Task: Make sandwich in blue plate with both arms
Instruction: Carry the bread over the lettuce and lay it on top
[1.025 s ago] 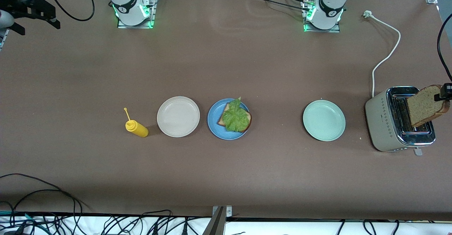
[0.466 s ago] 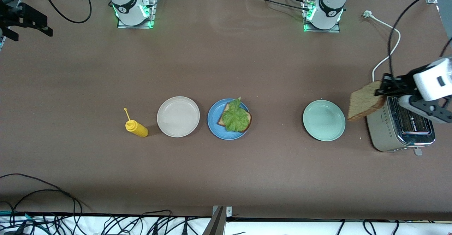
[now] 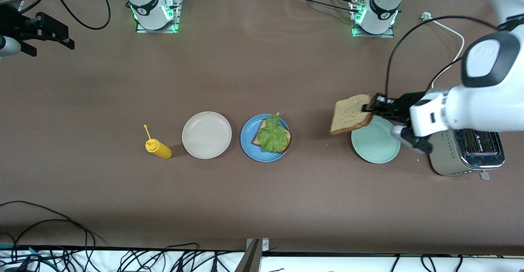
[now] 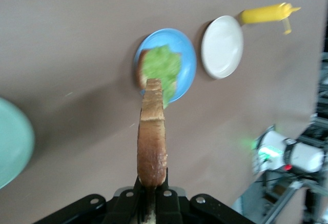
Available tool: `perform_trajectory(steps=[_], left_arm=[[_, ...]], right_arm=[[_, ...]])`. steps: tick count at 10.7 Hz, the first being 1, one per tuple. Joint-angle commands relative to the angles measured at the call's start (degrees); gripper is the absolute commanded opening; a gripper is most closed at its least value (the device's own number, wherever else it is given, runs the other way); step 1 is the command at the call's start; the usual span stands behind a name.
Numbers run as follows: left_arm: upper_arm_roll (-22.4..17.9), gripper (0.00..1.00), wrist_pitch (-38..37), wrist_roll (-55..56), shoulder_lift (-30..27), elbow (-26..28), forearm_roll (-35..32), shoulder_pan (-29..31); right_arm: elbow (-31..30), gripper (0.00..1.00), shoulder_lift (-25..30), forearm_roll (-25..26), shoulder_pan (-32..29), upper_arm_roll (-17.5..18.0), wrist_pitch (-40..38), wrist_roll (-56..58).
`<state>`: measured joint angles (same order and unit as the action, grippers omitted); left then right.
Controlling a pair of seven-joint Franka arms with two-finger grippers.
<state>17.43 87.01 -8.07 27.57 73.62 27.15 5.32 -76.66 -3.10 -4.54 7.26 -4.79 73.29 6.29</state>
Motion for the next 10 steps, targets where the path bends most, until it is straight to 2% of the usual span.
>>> perform_trajectory(steps=[1,3,5,7,8,10], left_arm=[[-0.2,0.00,8.0,-0.1,8.7,-1.4,12.4,-3.3],[-0.2,0.00,13.5,-0.4,14.7,-1.2,22.3,-6.8],[-0.2,0.00,18.1,-0.5,18.3,-1.0,22.9,-10.3],[-0.3,0.00,18.2,-3.8,22.0,-0.7,25.5,-11.8],[-0.3,0.00,18.2,-6.7,23.3,-0.3,27.0,-11.8],[-0.3,0.00,18.4,-11.6,25.7,-0.2,28.8,-11.9]], right_arm=[[1.2,1.00,-0.3,-0.6,0.0,-0.3,2.5,-0.8],[1.0,1.00,-0.4,-0.9,-0.8,-0.7,2.6,-0.3],[1.0,1.00,-1.0,-1.1,-0.6,-0.6,2.7,-0.8],[1.1,1.00,-0.9,-1.1,-0.7,-0.7,2.6,-0.3],[1.1,1.00,-0.9,-1.1,-0.8,-1.2,2.5,-0.2],[1.2,1.00,-0.6,-4.8,-0.7,-4.0,2.1,0.6]])
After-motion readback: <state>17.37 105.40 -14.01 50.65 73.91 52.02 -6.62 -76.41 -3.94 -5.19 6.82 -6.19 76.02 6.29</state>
